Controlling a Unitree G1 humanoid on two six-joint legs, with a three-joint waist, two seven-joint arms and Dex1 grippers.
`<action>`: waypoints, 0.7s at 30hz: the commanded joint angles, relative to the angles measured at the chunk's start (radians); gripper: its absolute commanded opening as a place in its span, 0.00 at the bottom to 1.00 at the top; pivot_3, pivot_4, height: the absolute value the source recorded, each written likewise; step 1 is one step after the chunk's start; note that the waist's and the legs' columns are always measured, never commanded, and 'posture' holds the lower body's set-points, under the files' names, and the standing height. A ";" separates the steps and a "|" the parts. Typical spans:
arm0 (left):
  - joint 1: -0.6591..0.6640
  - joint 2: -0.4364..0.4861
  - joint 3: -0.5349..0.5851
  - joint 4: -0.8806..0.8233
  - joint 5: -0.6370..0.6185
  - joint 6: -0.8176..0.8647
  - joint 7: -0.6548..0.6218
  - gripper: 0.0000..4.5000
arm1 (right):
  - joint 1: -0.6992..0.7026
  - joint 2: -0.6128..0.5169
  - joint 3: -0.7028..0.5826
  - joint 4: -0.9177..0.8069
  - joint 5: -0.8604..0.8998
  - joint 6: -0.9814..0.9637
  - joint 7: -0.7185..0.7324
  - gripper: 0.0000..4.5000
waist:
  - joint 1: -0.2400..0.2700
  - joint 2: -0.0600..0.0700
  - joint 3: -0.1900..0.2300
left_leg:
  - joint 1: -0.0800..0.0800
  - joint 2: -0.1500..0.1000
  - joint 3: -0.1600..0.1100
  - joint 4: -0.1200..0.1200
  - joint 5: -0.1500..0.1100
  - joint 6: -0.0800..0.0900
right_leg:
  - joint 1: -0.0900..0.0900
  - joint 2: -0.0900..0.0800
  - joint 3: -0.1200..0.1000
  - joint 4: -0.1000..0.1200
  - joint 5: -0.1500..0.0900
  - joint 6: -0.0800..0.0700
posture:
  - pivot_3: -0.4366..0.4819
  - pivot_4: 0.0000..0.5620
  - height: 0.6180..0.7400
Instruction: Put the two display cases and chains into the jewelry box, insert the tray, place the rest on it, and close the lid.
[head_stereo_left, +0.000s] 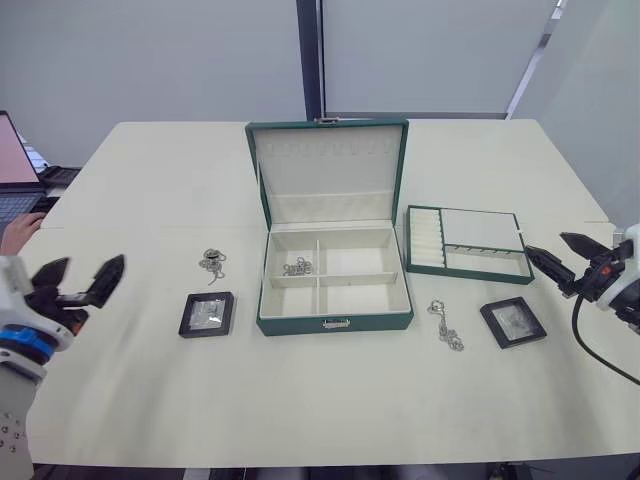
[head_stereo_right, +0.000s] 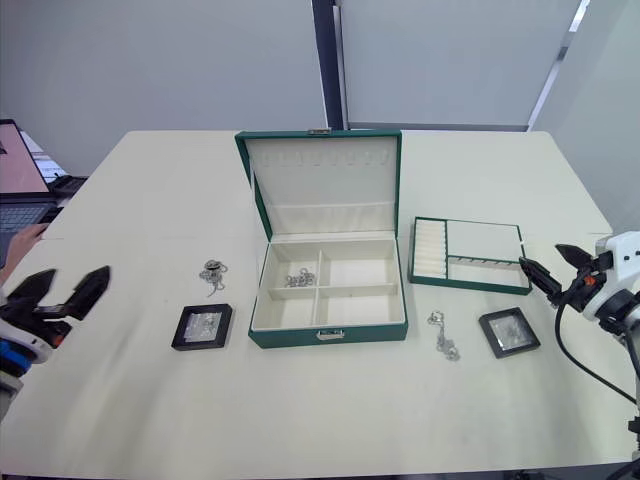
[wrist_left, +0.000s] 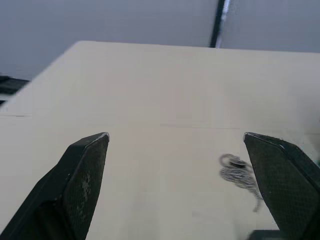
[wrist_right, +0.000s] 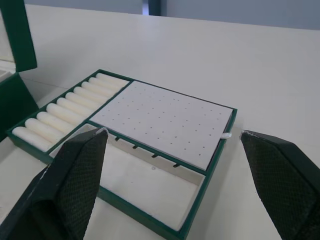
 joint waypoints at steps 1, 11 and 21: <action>0.020 -0.010 0.051 0.057 0.074 -0.113 0.067 1.00 | -0.004 0.026 -0.059 0.038 -0.030 -0.112 -0.072 1.00 | 0.004 0.000 0.000 | 0.000 0.000 0.000 0.000 0.000 0.000 | 0.000 0.000 0.000 0.000 0.000 0.000 | 0.48 0.27 1.00; 0.034 -0.053 0.000 0.155 0.134 -0.212 0.151 1.00 | 0.079 0.097 -0.106 0.109 -0.067 -0.260 -0.187 1.00 | 0.004 -0.001 -0.001 | 0.000 0.000 0.000 -0.001 0.000 0.000 | 0.000 -0.001 0.000 0.000 0.000 0.000 | 0.48 0.27 1.00; 0.019 -0.047 -0.045 0.201 0.145 -0.233 0.171 1.00 | 0.103 0.102 -0.103 0.137 -0.066 -0.306 -0.212 1.00 | 0.004 0.000 -0.002 | 0.000 0.000 0.000 -0.001 0.000 0.000 | 0.000 0.000 0.000 0.001 0.000 0.000 | 0.48 0.27 1.00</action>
